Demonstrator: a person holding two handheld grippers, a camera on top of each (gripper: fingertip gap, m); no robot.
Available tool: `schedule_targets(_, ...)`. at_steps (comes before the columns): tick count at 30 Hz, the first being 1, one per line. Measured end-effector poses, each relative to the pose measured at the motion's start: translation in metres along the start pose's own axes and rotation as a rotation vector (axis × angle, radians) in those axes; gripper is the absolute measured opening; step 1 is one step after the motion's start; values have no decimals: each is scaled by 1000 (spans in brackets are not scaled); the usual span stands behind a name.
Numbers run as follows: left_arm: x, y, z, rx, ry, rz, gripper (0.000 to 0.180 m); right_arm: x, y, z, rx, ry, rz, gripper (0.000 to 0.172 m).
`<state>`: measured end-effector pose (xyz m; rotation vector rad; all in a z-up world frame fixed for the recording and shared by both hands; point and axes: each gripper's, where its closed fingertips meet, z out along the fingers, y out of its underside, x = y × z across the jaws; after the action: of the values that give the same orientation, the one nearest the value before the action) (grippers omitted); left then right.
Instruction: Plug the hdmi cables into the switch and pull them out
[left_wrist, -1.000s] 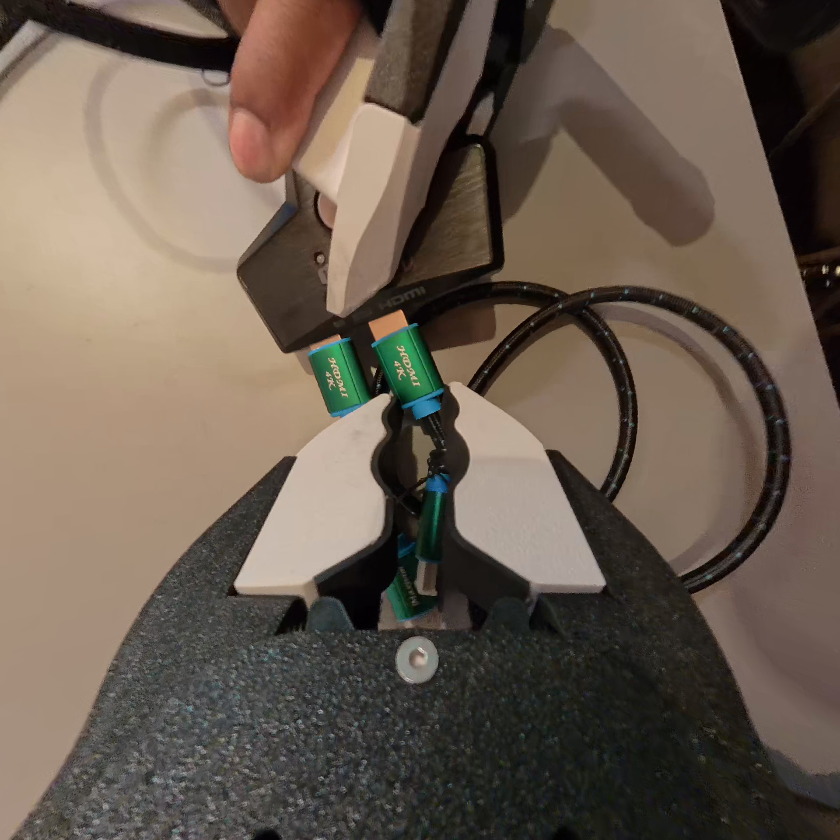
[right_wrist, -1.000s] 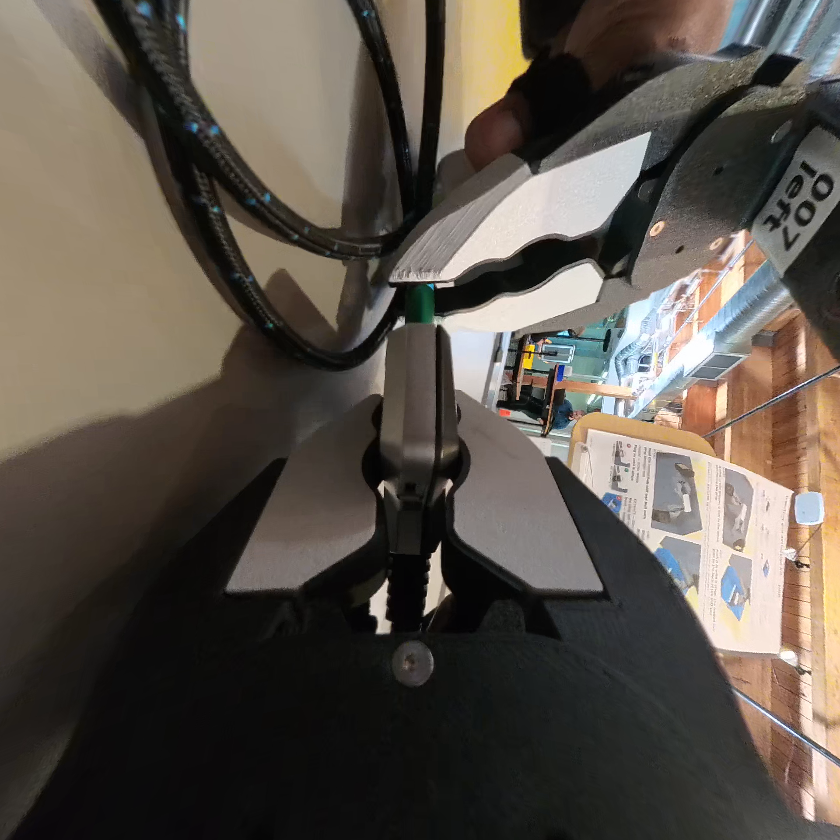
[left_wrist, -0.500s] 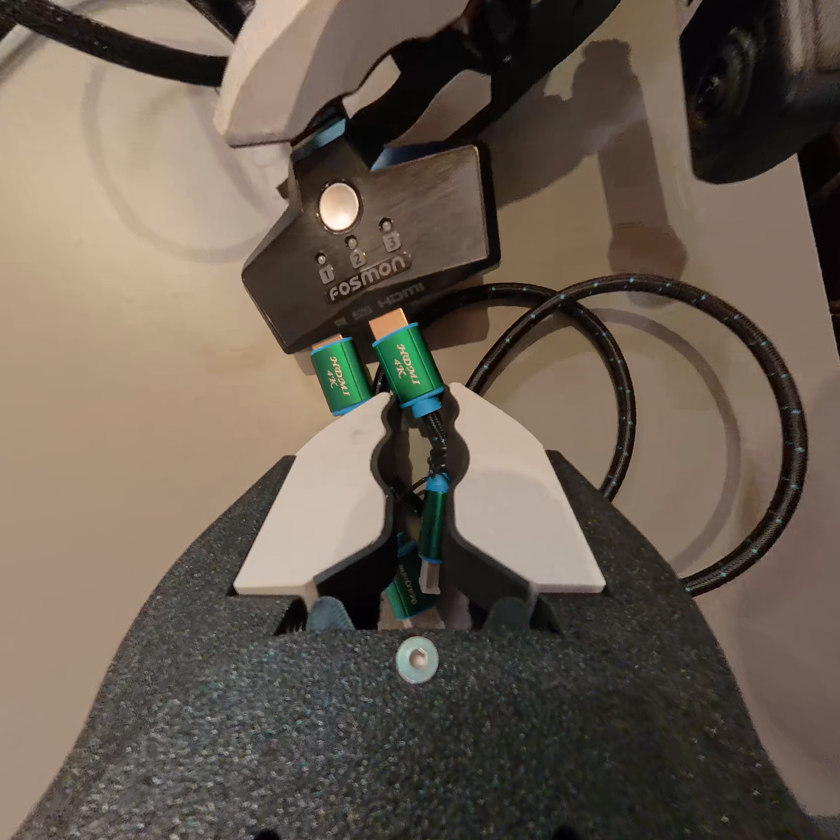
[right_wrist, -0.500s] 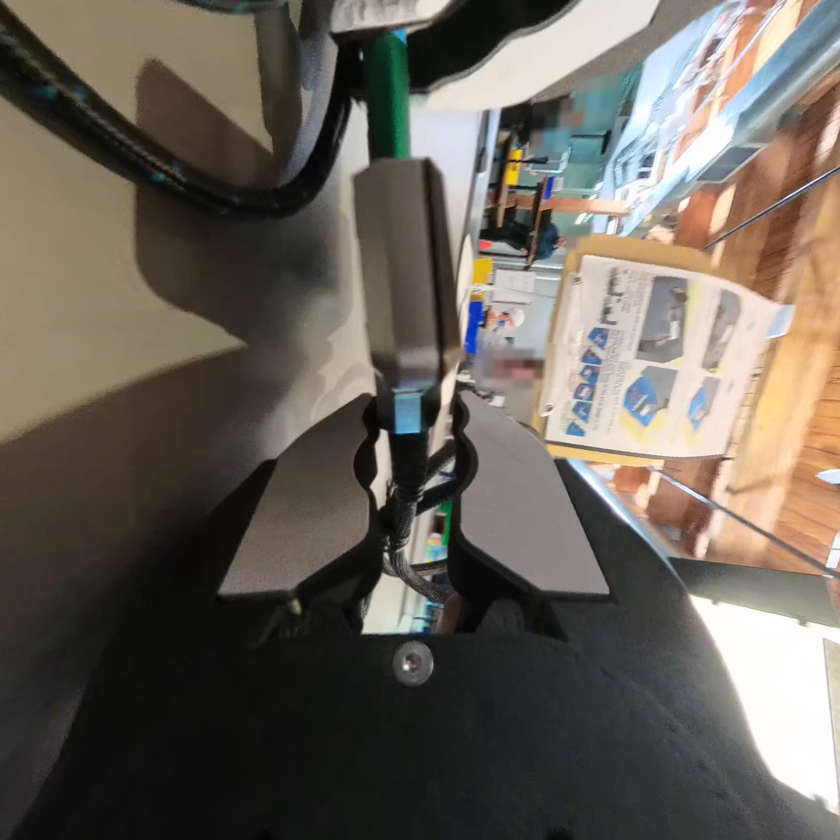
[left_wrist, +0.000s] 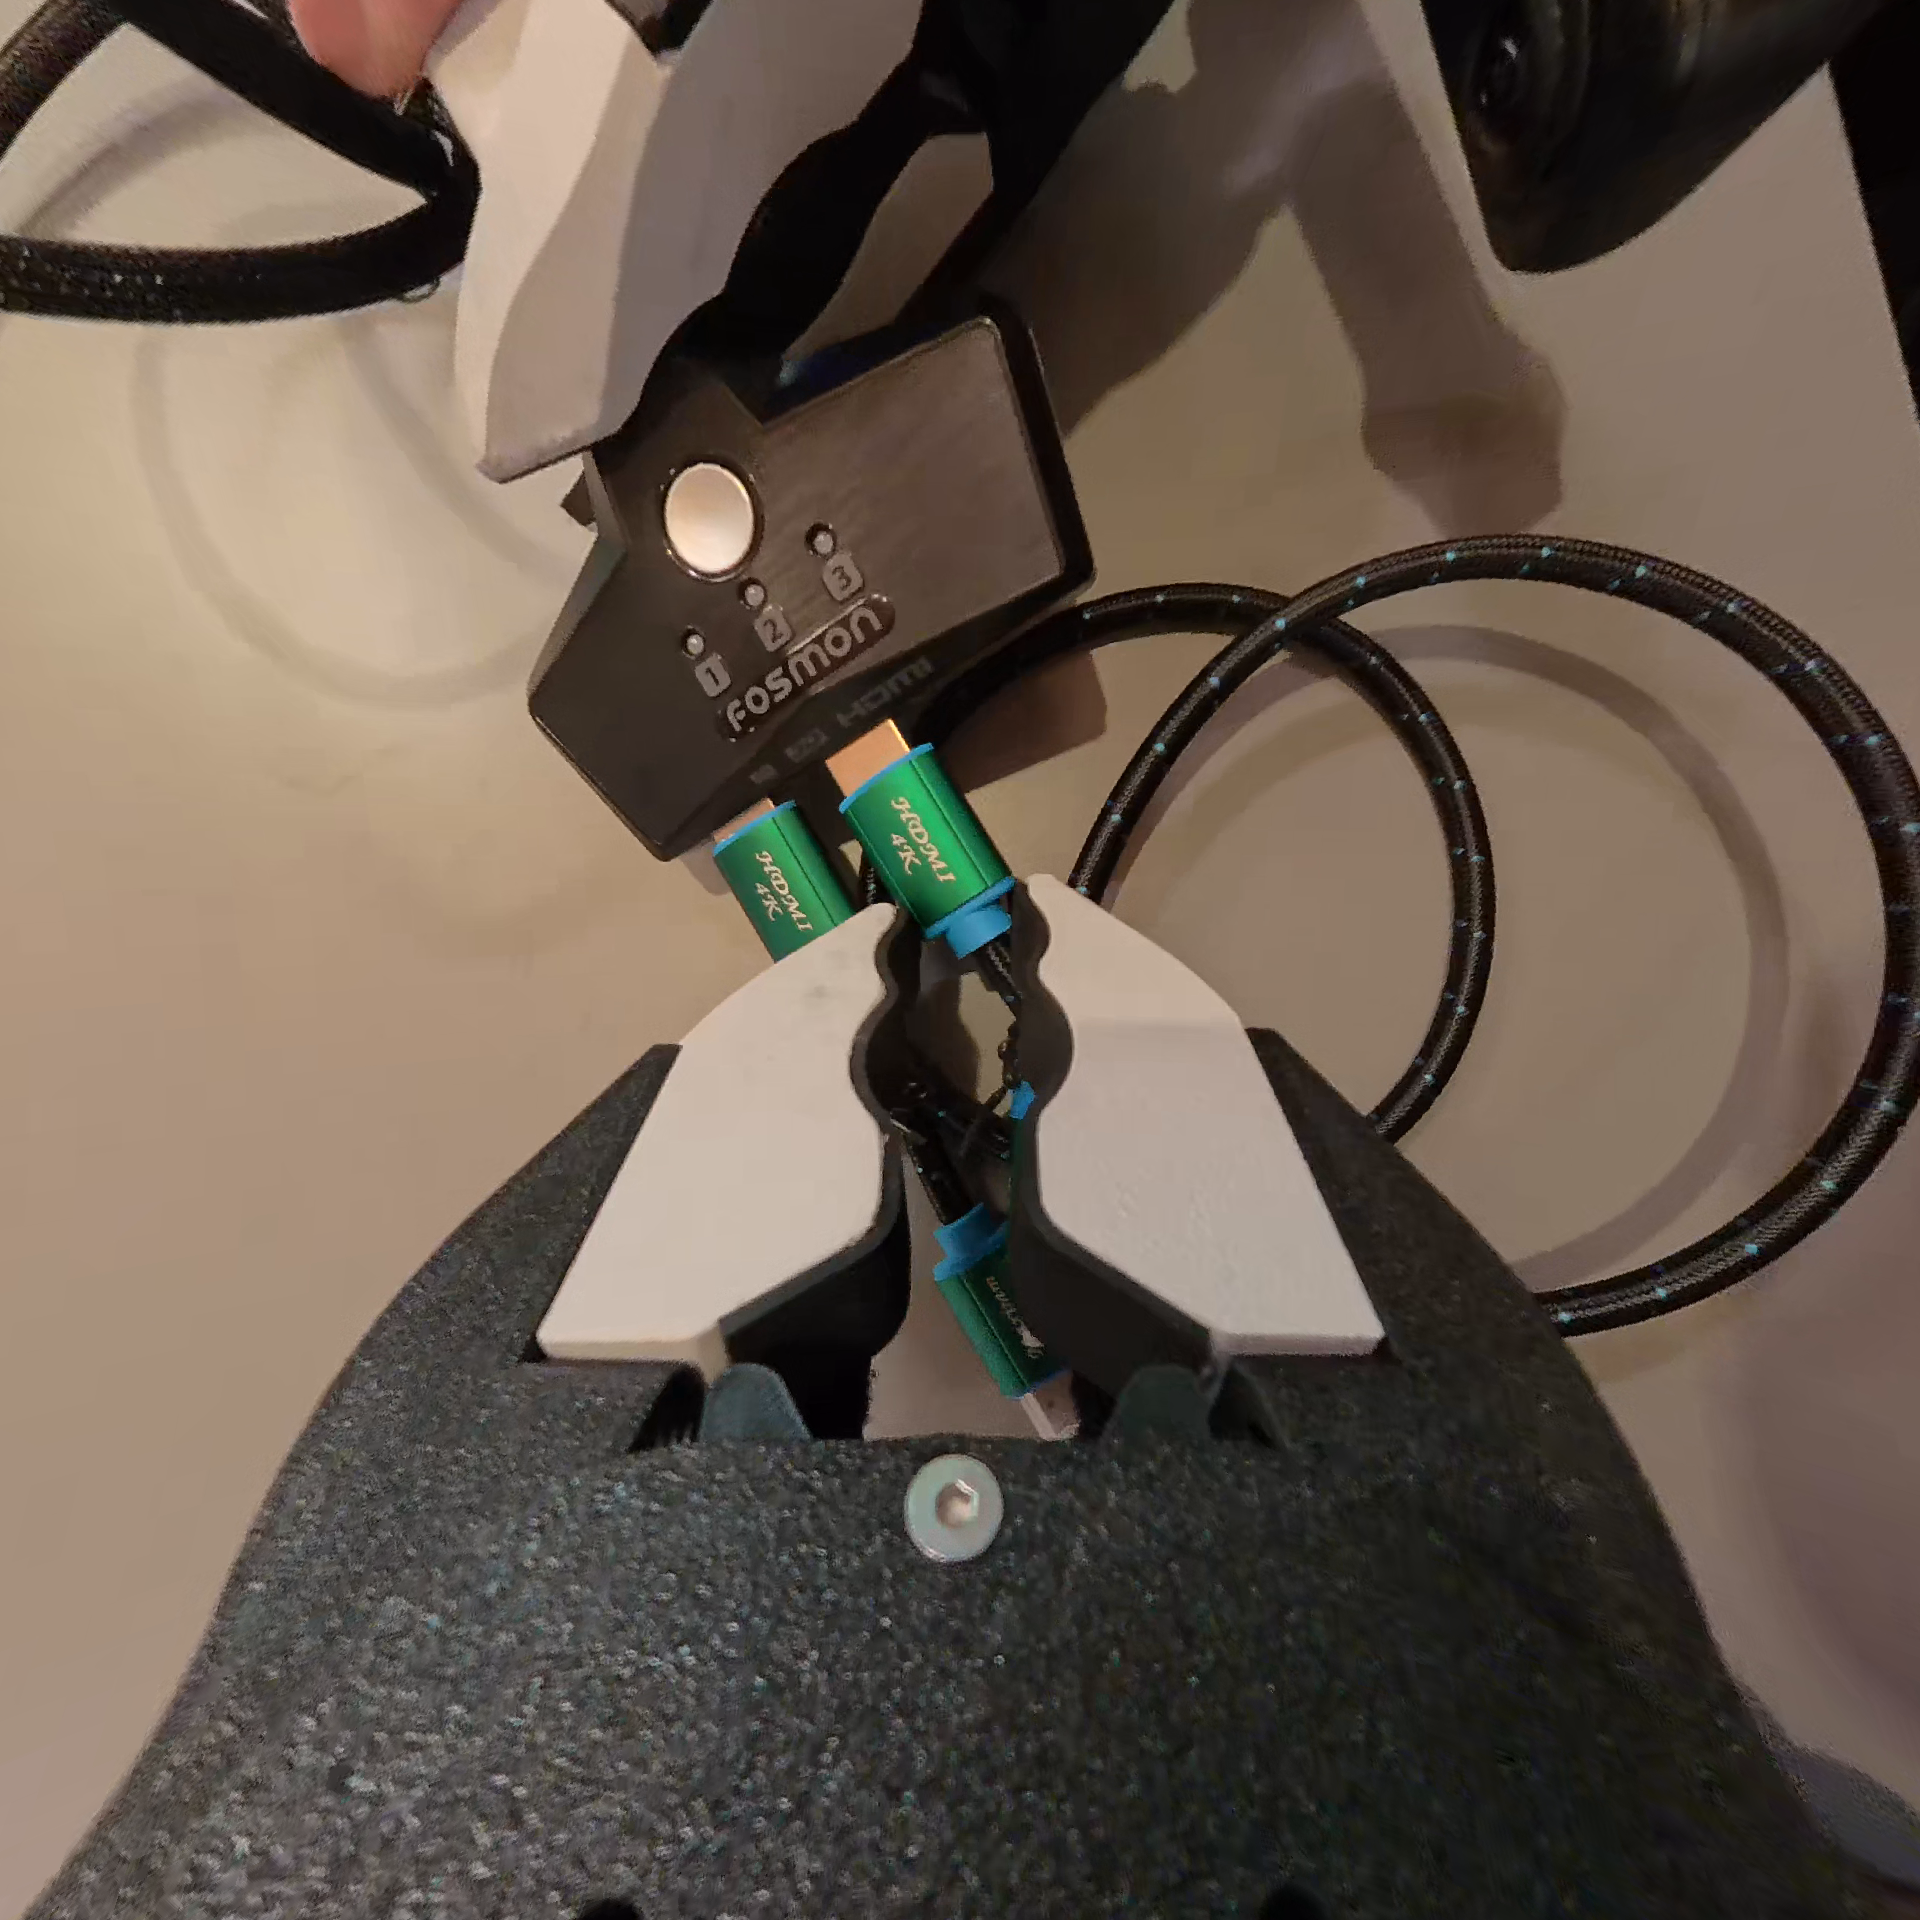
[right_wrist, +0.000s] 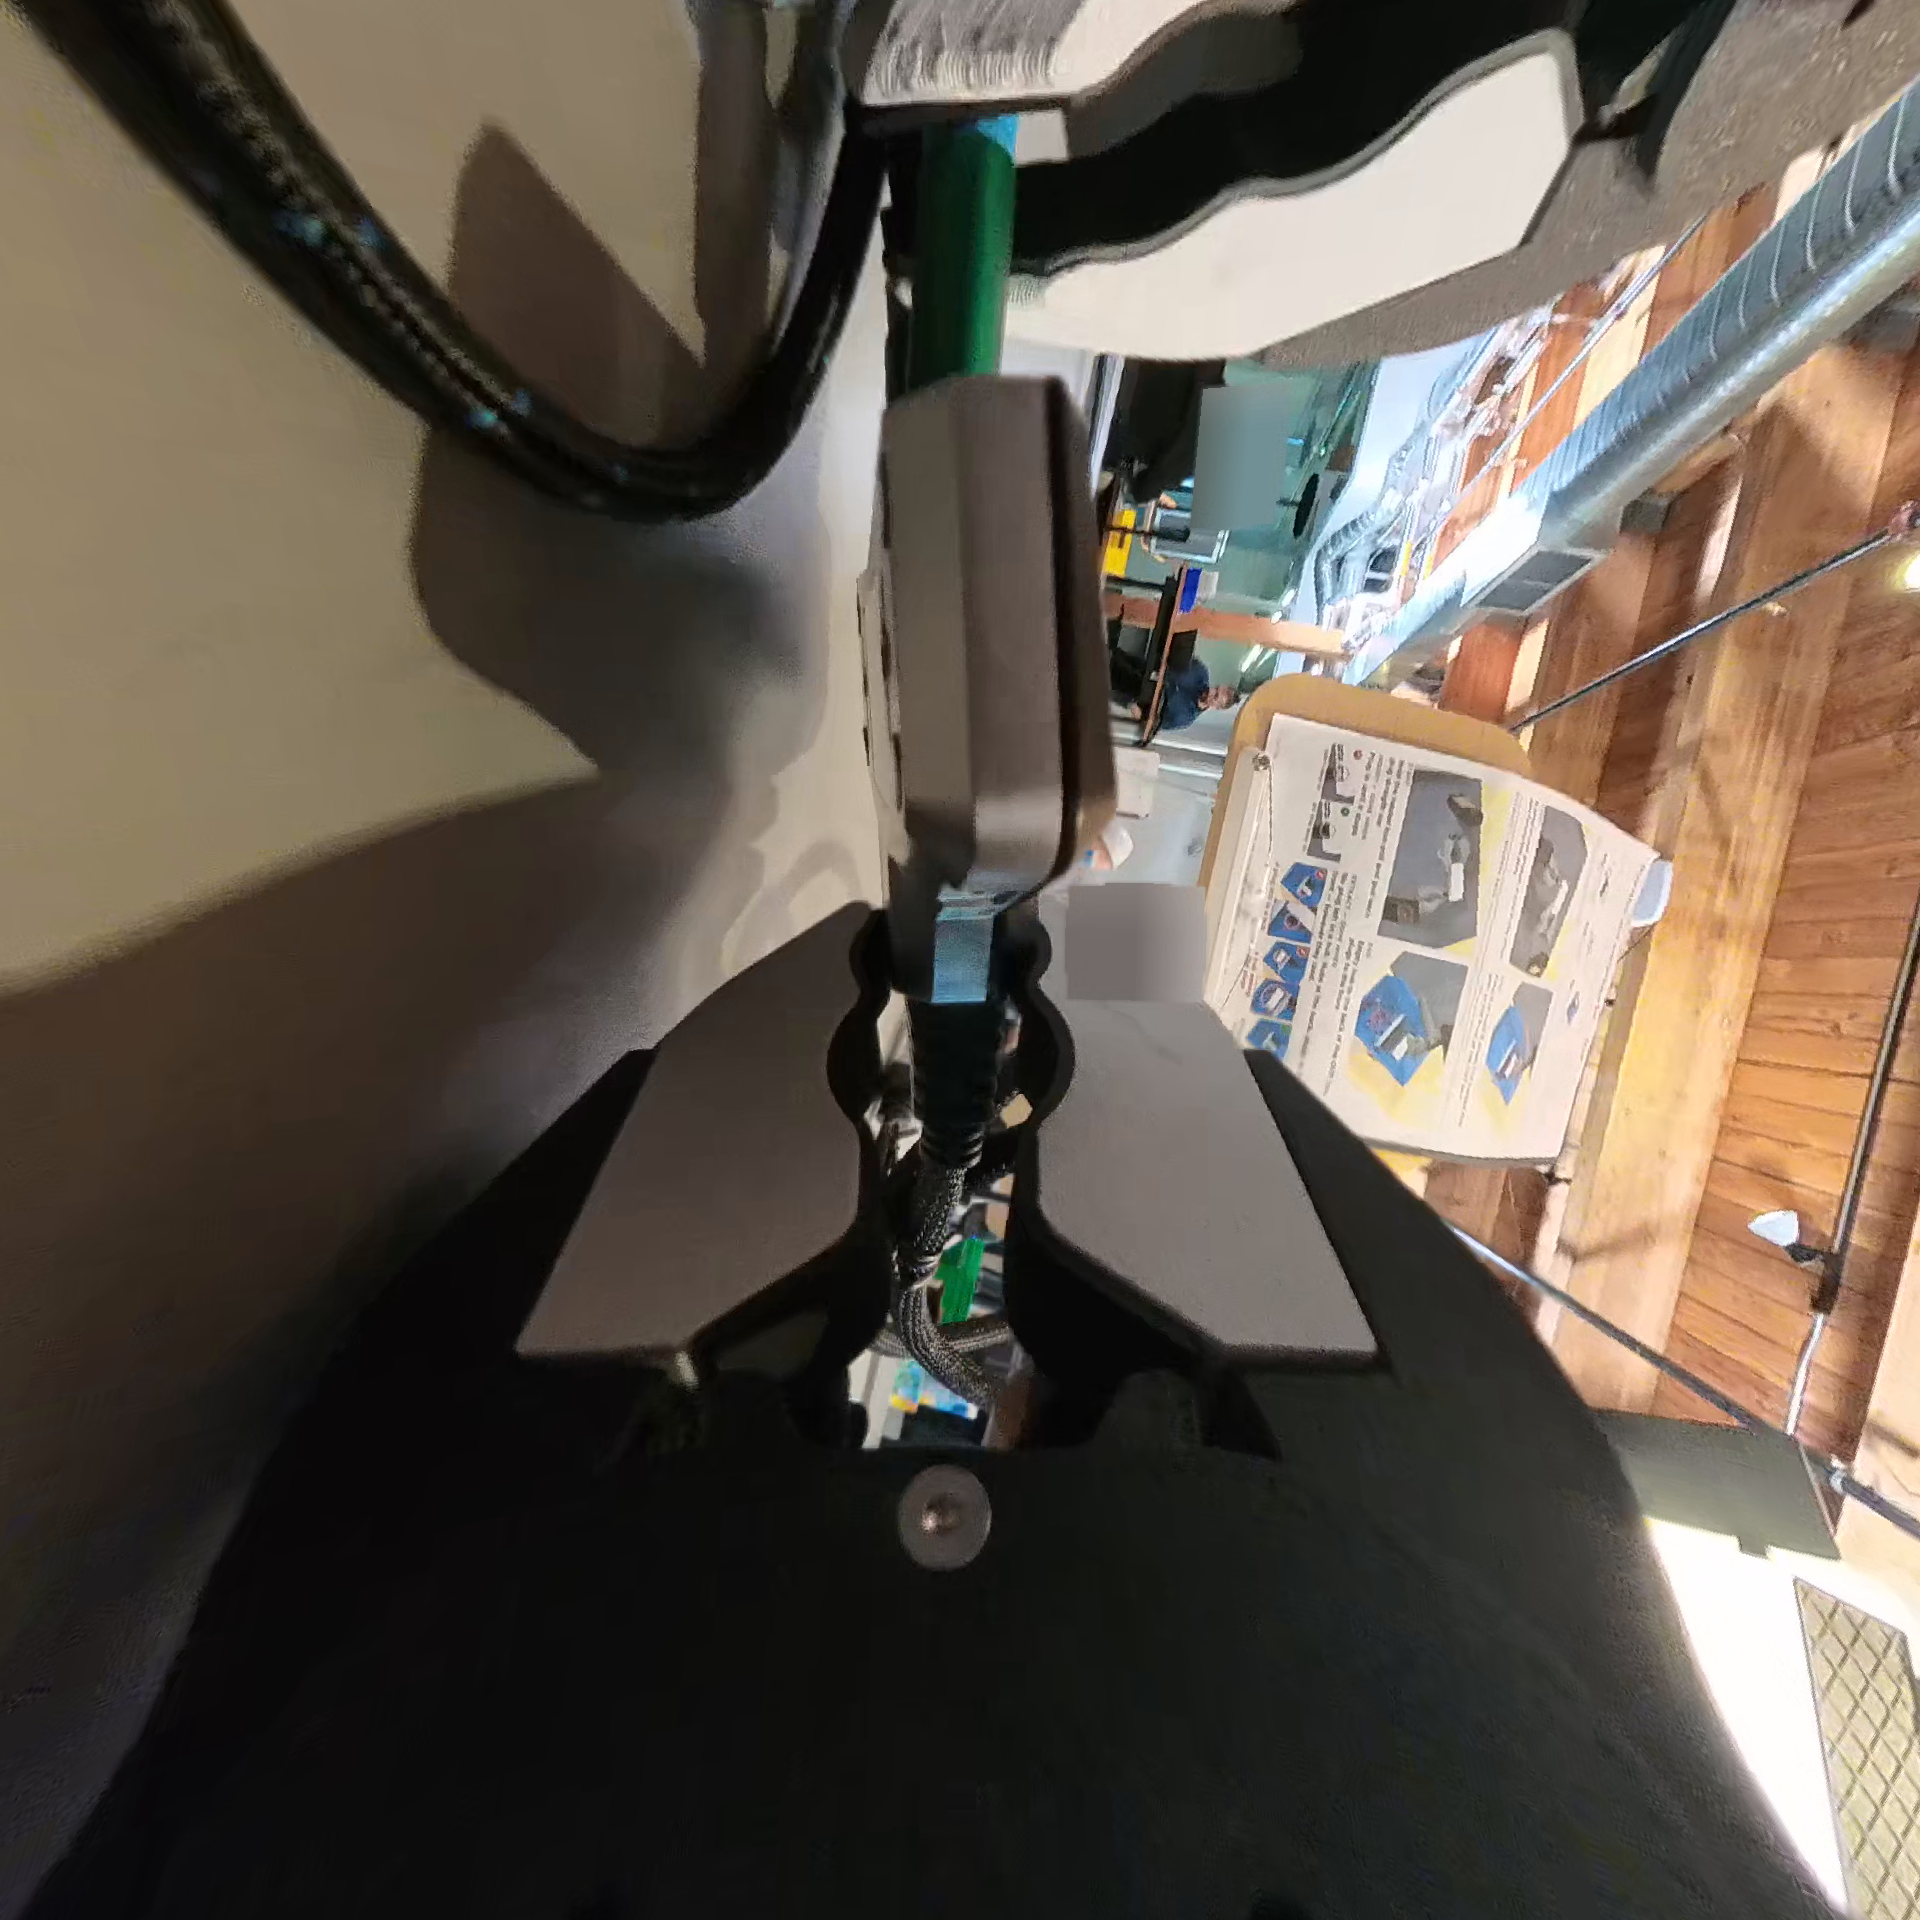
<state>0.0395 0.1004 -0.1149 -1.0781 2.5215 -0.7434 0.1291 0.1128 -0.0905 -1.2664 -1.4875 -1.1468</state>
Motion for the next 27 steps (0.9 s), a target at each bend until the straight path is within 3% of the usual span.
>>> schedule_targets(5,0,0,1,-44,-32,58,17,0,-3,1,60,-14,3,20)
schedule_targets(12,-4,-3,3,7,1,-62,16,-8,2,6,22,-56,20,20)
schedule_targets(23,-6,-3,5,11,-13,-94,17,-10,5,7,23,-74,22,21)
schedule_targets(27,-6,-7,1,99,41,-215,19,-3,10,9,-11,-51,55,22)
